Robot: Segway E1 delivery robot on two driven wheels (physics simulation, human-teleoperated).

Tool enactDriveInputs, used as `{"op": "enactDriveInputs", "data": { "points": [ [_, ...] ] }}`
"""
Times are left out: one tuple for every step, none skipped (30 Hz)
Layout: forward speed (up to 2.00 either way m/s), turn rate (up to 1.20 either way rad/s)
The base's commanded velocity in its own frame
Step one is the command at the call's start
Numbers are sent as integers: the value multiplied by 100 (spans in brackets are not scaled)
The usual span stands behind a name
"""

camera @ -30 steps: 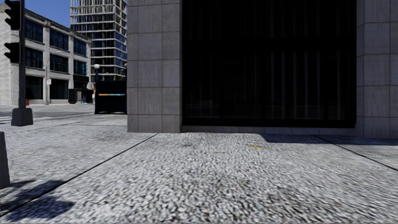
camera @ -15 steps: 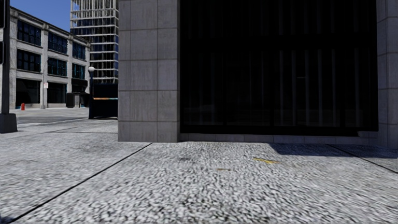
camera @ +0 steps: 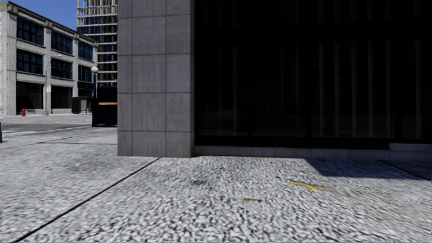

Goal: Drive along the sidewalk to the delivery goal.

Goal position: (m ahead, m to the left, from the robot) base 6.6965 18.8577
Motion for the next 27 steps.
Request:
{"op": "enactDriveInputs", "data": {
  "points": [
    [124,8],
    [124,19],
    [125,28],
    [125,37],
    [126,43],
    [126,45],
    [126,48],
    [127,53],
    [127,54],
    [127,54],
    [127,56],
    [127,57],
    [127,60],
    [127,62],
    [127,62],
    [127,66],
    [127,67],
    [127,68],
    [127,68],
    [127,68],
    [127,68],
    [127,68],
    [127,68],
    [127,68],
    [127,68],
    [127,68],
    [127,68]
  ]
}}
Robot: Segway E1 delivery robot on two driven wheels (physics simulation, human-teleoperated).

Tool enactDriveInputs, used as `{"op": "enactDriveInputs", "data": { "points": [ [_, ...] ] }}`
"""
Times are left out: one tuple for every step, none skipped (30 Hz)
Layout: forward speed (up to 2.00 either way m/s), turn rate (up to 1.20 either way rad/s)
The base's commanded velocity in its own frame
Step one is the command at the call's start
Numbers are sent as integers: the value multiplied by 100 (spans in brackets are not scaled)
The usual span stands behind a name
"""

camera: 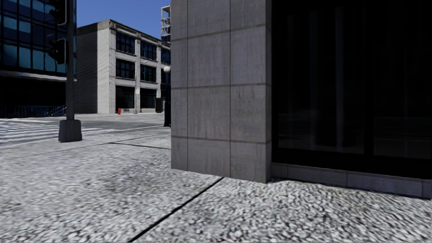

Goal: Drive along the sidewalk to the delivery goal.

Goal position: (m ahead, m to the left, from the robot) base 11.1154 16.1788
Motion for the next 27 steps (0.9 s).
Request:
{"op": "enactDriveInputs", "data": {
  "points": [
    [127,68],
    [127,68],
    [127,68],
    [127,68],
    [127,68],
    [127,68],
    [128,68],
    [128,68],
    [128,68],
    [128,68],
    [128,68],
    [128,68],
    [128,68],
    [128,68],
    [128,68],
    [128,68],
    [128,68],
    [128,68],
    [128,68],
    [128,68],
    [128,68],
    [128,68],
    [128,66],
    [128,64],
    [128,64],
    [129,63],
    [129,63]
  ]
}}
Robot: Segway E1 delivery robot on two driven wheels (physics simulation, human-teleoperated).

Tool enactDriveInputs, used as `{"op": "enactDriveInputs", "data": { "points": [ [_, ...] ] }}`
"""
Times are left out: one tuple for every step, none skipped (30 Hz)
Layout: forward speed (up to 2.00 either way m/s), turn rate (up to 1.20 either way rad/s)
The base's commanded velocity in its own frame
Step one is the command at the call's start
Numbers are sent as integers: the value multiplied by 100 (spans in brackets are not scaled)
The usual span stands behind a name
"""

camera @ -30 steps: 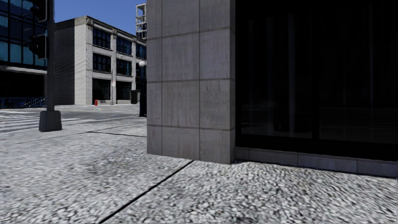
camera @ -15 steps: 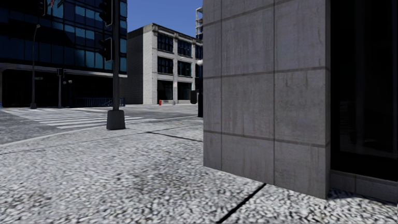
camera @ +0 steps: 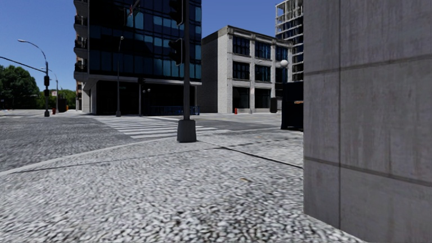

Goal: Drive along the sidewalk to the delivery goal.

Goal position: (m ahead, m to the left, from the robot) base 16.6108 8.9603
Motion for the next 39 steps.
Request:
{"op": "enactDriveInputs", "data": {
  "points": [
    [129,63],
    [129,62],
    [130,62],
    [130,62],
    [130,62],
    [131,62],
    [131,62],
    [132,55],
    [132,52],
    [133,47],
    [133,42],
    [133,40],
    [133,40],
    [133,40],
    [133,40],
    [134,40],
    [134,40],
    [134,40],
    [134,40],
    [134,40],
    [134,40],
    [135,40],
    [135,40],
    [136,40],
    [136,40],
    [137,40],
    [137,40],
    [138,40],
    [139,40],
    [139,40],
    [142,27],
    [149,0],
    [151,0],
    [152,0],
    [152,0],
    [153,0],
    [153,0],
    [153,0],
    [153,0]
  ]
}}
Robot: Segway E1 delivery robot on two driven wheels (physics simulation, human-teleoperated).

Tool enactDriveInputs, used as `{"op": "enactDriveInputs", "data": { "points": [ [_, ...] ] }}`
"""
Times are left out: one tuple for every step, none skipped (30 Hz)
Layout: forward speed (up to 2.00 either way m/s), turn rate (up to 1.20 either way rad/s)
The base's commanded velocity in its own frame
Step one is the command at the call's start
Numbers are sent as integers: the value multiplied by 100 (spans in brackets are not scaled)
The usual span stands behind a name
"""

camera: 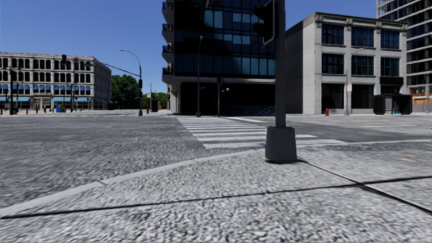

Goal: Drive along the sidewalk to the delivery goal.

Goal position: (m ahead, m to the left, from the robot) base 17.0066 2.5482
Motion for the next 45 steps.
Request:
{"op": "enactDriveInputs", "data": {
  "points": [
    [200,0],
    [200,0],
    [200,0],
    [200,0],
    [200,0],
    [200,0],
    [200,0],
    [200,0],
    [200,0],
    [200,0],
    [200,0],
    [200,0],
    [200,0],
    [200,0],
    [200,0],
    [200,0],
    [200,0],
    [200,0],
    [200,0],
    [200,-7],
    [200,-16],
    [200,-18],
    [200,-19],
    [200,-20],
    [200,-20],
    [191,-20],
    [175,-20],
    [175,-20],
    [161,-20],
    [156,-22],
    [155,-23],
    [155,-24],
    [154,-24],
    [154,-26],
    [154,-27],
    [154,-28],
    [154,-28],
    [154,-28],
    [154,-28],
    [154,-28],
    [154,-28],
    [154,-28],
    [154,-28],
    [154,-28],
    [154,-28]
  ]
}}
